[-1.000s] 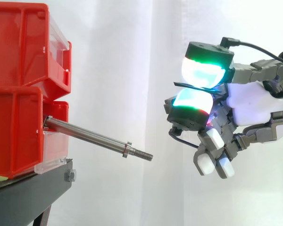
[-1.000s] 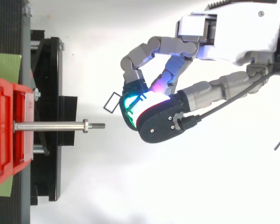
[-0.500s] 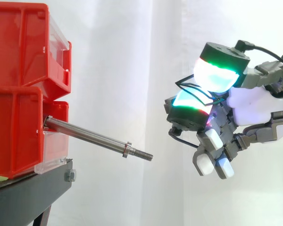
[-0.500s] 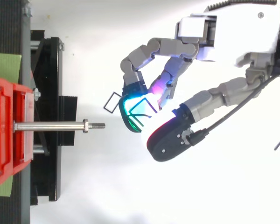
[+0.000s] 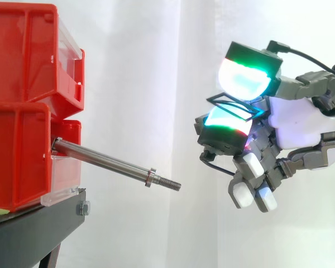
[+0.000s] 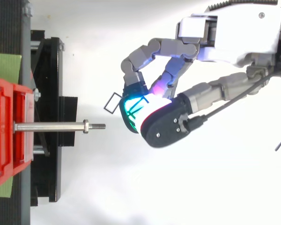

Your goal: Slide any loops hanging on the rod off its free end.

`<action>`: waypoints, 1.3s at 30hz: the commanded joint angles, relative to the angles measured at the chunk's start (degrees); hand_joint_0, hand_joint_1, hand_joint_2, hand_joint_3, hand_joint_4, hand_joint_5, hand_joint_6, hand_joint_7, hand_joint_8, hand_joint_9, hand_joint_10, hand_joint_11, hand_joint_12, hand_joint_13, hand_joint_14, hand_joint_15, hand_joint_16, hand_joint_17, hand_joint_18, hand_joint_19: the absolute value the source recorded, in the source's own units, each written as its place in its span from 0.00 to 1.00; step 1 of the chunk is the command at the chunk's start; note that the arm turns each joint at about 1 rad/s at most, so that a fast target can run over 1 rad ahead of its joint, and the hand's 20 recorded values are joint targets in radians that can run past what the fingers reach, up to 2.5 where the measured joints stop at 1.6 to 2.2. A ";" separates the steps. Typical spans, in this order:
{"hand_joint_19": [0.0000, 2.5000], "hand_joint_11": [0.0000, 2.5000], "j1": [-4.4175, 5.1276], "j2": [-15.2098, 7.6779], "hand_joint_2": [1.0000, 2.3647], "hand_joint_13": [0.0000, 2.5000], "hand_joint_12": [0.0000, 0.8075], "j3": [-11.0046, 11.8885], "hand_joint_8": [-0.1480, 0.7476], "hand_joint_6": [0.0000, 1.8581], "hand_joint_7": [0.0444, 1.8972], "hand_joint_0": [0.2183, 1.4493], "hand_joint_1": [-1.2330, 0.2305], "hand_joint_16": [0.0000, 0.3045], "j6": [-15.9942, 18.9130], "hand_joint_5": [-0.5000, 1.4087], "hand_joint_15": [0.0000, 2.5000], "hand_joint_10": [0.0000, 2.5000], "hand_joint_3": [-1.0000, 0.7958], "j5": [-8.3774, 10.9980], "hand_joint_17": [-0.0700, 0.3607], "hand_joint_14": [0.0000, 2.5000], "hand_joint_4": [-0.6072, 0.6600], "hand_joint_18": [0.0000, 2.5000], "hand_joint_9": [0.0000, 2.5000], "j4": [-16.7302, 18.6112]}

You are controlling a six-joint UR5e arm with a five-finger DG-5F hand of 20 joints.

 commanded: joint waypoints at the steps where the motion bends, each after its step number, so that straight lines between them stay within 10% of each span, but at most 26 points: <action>1: 0.26 0.23 0.00 0.00 0.00 0.36 0.50 0.00 0.56 0.42 0.69 0.27 0.59 0.22 0.00 0.18 0.13 0.01 0.28 0.00 0.51 0.00 0.66 0.34 0.42 0.00; 16: 0.26 0.24 0.00 0.00 0.02 0.36 0.50 0.00 0.56 0.43 0.71 0.30 0.38 0.22 0.00 0.15 0.13 0.01 0.46 0.00 0.51 0.00 0.68 0.34 0.40 0.00; 39: 0.24 0.25 -0.17 0.00 0.00 0.36 0.48 0.00 0.55 0.45 0.67 0.34 0.34 0.21 0.00 0.15 0.12 0.01 0.28 0.00 0.50 0.00 0.67 0.34 0.39 0.00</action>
